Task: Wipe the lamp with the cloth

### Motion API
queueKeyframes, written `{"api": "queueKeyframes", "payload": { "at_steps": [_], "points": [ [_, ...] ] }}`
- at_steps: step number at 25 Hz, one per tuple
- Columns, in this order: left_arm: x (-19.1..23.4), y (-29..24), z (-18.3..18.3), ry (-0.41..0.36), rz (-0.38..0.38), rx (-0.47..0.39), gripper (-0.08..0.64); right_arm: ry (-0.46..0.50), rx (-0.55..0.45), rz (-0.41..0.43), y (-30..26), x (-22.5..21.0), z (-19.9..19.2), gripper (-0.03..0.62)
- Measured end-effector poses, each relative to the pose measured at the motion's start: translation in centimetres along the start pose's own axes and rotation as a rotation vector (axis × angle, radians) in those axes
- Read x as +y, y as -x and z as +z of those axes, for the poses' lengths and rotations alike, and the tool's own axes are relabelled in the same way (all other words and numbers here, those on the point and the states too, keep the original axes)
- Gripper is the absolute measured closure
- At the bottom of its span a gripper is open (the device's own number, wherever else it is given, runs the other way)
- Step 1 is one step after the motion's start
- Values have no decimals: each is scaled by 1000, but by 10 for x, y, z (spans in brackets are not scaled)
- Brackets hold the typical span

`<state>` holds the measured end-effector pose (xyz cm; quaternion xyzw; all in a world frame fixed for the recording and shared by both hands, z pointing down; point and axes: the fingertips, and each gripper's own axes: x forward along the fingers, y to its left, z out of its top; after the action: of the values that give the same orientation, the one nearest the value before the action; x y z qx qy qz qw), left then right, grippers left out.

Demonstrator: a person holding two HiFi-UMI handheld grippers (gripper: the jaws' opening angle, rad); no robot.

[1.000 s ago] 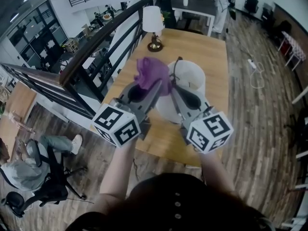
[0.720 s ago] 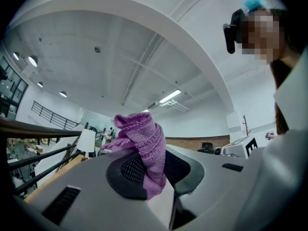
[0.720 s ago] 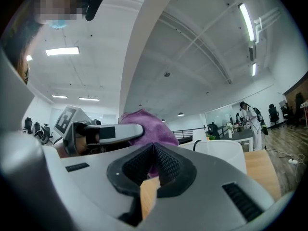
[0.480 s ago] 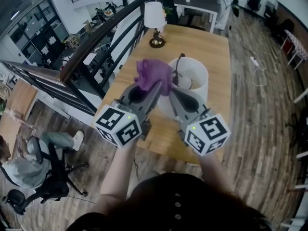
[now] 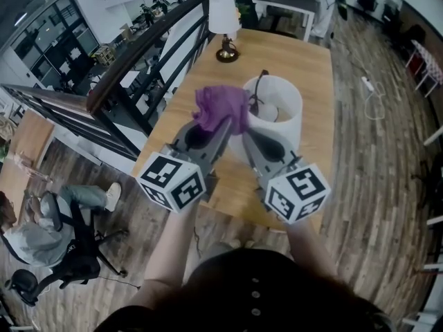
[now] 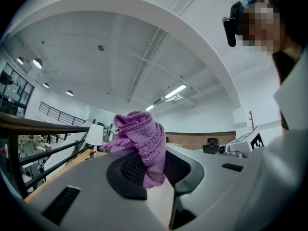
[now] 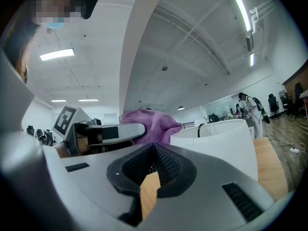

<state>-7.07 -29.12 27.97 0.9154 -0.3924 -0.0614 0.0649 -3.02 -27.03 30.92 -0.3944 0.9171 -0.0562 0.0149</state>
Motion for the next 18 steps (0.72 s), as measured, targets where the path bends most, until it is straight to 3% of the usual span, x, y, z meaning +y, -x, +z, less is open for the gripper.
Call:
{"api": "queueKeyframes", "payload": {
  "at_steps": [12, 18],
  "points": [
    [12, 1, -28, 1, 35, 59, 482, -20, 36, -7, -1, 6, -16, 580],
    [15, 4, -43, 50, 37, 73, 482, -42, 60, -14, 2, 4, -29, 580]
  ]
}}
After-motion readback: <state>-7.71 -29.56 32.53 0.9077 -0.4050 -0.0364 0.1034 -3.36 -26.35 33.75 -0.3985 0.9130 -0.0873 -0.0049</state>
